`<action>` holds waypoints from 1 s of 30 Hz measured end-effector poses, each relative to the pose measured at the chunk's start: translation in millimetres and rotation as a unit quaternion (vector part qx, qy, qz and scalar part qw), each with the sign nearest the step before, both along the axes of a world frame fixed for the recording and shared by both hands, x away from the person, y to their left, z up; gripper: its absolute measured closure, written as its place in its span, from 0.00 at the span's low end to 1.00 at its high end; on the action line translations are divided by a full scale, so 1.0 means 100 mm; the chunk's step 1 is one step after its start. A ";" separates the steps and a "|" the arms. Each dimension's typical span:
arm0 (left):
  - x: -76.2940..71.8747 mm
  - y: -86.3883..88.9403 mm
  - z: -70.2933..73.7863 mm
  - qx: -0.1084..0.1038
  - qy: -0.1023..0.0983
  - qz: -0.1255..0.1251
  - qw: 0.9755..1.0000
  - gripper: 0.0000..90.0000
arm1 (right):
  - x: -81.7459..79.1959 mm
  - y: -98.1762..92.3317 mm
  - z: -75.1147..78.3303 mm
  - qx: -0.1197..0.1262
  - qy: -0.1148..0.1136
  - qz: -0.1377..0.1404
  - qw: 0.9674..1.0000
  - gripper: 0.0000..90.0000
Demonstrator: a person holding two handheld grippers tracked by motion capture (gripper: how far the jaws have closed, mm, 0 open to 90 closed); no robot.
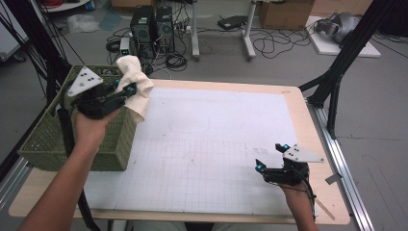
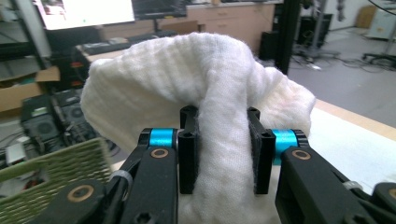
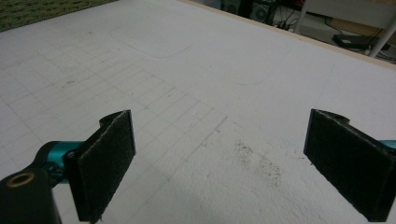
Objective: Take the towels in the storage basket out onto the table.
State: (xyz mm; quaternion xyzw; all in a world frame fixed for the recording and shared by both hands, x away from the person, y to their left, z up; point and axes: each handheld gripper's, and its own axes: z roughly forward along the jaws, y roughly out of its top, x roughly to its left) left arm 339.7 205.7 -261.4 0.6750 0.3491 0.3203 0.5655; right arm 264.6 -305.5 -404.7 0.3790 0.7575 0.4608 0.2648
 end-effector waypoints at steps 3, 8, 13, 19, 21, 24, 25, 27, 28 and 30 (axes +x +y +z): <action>0.00 -0.15 -0.06 0.005 0.006 -0.019 1.000 0.79 | 0.00 0.00 0.00 0.002 0.001 -0.001 1.000 0.09; 0.02 -0.42 -0.17 0.014 0.017 -0.047 0.999 0.79 | -0.01 0.00 0.00 0.003 0.002 0.000 1.000 0.09; 0.04 -0.66 -0.33 0.025 0.032 -0.072 0.997 0.79 | -0.01 0.00 0.01 0.002 0.000 0.001 1.000 0.09; 0.06 -0.91 -0.55 0.035 0.052 -0.094 0.994 0.79 | -0.01 -0.02 0.01 0.002 0.000 -0.002 1.000 0.09; 0.06 -0.98 -0.62 0.043 0.061 -0.101 0.992 0.79 | -0.01 -0.02 0.01 0.002 0.000 -0.001 1.000 0.09; 0.07 -1.08 -0.77 0.056 0.079 -0.112 0.989 0.79 | -0.01 -0.02 0.01 0.002 0.000 -0.001 1.000 0.09; 0.07 -1.11 -0.82 0.057 0.083 -0.114 0.988 0.79 | -0.01 -0.02 0.01 0.002 0.000 -0.001 1.000 0.09; 0.08 -1.16 -0.93 0.064 0.097 -0.118 0.986 0.79 | -0.01 -0.02 0.01 0.001 -0.002 -0.001 1.000 0.09; 0.09 -1.19 -0.98 0.066 0.104 -0.121 0.985 0.79 | -0.01 -0.02 0.01 0.002 -0.002 -0.001 1.000 0.09; 0.10 -1.24 -1.08 0.072 0.113 -0.121 0.984 0.78 | -0.01 -0.02 0.01 0.003 -0.002 -0.001 1.000 0.09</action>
